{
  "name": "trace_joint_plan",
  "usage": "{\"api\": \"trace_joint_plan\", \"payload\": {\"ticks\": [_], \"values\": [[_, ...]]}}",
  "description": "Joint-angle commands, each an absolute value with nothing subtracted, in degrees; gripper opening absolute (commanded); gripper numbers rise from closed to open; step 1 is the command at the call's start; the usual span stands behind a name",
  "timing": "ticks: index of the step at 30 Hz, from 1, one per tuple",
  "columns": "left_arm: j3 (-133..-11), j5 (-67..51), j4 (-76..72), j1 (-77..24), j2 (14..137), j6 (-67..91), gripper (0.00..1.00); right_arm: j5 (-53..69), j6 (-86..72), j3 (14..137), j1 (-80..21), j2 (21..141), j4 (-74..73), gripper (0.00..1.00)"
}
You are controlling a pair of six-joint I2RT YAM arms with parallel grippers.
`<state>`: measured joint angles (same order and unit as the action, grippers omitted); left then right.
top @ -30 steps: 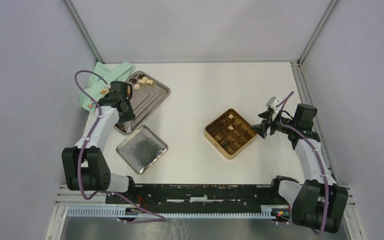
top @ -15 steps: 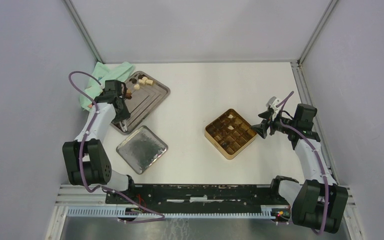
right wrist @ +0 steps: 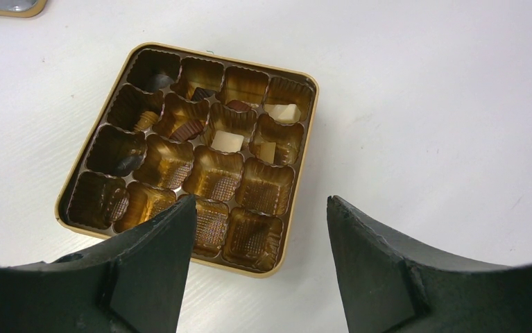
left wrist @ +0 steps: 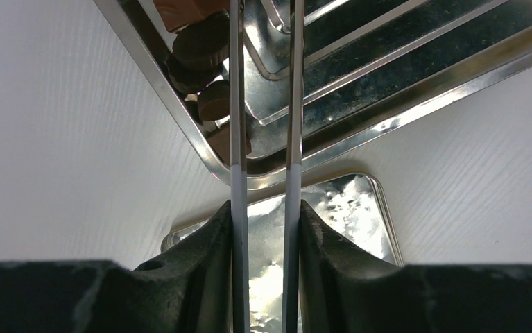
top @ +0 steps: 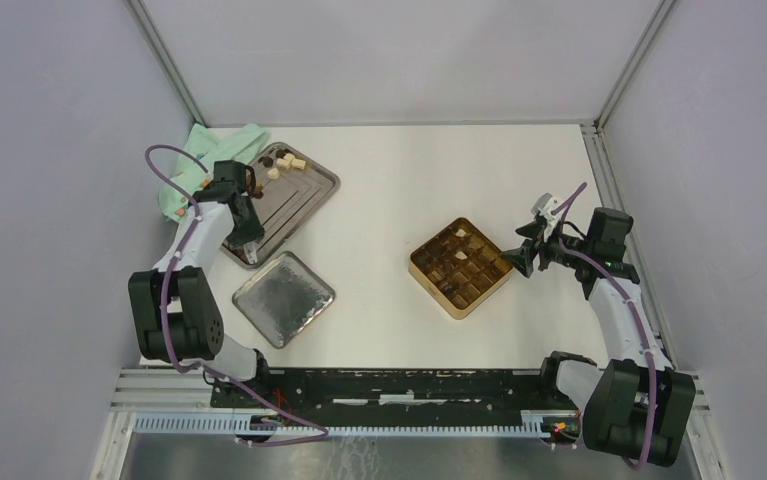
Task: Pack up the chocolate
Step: Pick up the fake chocolate from the plate.
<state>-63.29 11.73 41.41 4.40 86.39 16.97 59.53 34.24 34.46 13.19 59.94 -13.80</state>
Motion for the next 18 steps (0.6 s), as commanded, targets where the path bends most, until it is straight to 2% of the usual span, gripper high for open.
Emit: {"api": "trace_joint_plan", "payload": {"ticks": [1, 4, 6, 11, 18], "values": [[-66.01, 10.81, 39.53, 4.57, 87.0, 13.14, 0.4, 60.99, 33.7, 34.25, 13.35, 59.34, -11.54, 0.74], [-66.09, 11.07, 39.64, 4.57, 87.27, 13.15, 0.39, 61.05, 33.69, 34.19, 13.32, 59.31, -11.51, 0.74], [-66.09, 11.24, 39.57, 4.55, 87.23, 13.15, 0.35, 61.04, 33.66, 34.26, 13.29, 59.26, -11.56, 0.74], [-65.68, 9.79, 39.38, 4.57, 86.4, 13.1, 0.03, 61.08, 33.61, 34.28, 13.31, 59.11, -11.58, 0.74], [-63.94, 5.33, 39.4, 4.48, 81.13, 13.43, 0.02, 60.95, 33.59, 34.33, 13.34, 59.16, -11.52, 0.74]]}}
